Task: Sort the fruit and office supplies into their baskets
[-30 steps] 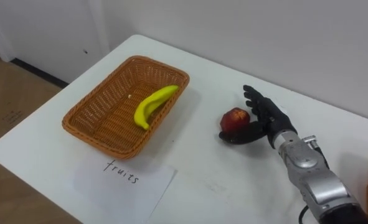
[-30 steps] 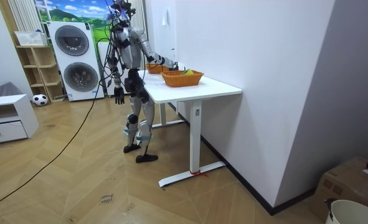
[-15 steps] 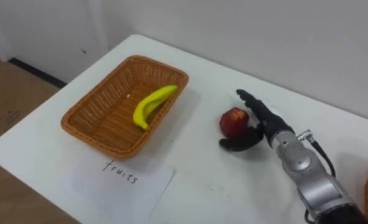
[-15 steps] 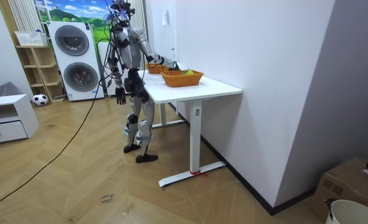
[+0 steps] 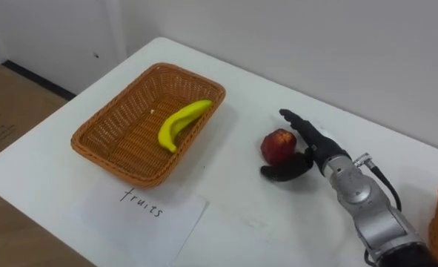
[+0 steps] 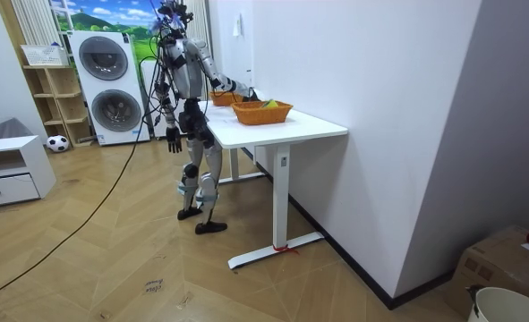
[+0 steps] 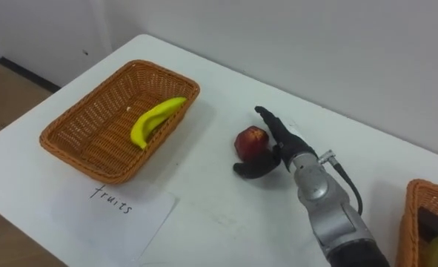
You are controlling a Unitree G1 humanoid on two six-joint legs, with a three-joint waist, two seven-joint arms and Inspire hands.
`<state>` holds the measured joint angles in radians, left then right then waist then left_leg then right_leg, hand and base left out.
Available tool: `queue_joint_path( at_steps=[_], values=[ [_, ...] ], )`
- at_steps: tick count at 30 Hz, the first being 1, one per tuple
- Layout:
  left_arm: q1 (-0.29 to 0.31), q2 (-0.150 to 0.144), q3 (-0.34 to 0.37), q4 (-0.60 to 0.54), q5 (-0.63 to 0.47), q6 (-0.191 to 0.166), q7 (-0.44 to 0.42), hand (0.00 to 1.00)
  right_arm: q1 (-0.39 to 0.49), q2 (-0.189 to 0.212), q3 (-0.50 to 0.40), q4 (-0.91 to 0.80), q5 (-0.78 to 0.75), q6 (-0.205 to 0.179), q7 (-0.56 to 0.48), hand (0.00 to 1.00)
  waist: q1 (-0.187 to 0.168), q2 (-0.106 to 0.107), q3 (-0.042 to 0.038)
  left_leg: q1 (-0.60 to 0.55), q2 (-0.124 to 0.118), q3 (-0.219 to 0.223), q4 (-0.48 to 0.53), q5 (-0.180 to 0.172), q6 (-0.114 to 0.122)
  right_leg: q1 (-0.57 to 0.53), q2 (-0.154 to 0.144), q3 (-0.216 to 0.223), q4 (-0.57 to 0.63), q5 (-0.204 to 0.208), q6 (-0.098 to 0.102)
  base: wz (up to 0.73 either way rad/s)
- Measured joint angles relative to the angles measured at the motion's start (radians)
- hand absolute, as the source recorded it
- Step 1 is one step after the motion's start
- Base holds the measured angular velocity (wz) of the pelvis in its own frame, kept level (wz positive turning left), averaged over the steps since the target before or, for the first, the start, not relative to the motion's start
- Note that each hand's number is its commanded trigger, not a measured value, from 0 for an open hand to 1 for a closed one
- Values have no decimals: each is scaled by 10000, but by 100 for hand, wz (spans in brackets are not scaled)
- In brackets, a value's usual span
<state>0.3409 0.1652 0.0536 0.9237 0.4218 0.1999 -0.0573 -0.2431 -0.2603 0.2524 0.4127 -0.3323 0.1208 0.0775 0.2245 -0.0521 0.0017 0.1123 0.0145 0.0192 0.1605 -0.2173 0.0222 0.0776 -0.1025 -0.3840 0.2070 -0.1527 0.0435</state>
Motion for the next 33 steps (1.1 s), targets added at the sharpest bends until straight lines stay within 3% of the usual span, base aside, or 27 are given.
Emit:
queue_joint_path(
  at_steps=[14, 33],
  values=[
    [-219, 122, -200, -18, 17, 50, 82, 0, -69, -83, 105, -240, -1481, 75, -170, 100, 42, -3, -18, -131, 3, -25, 5, 2, 0, -111, 4, -30, -16, 0, 0, 0],
    [-216, 181, -224, -165, 15, 33, 101, 0, -70, -103, 71, -335, -1514, 123, -9, 100, 20, -83, -26, -134, 0, -28, 1, 2, 0, -117, 4, -31, -16, 0, 0, 0]
  ],
)
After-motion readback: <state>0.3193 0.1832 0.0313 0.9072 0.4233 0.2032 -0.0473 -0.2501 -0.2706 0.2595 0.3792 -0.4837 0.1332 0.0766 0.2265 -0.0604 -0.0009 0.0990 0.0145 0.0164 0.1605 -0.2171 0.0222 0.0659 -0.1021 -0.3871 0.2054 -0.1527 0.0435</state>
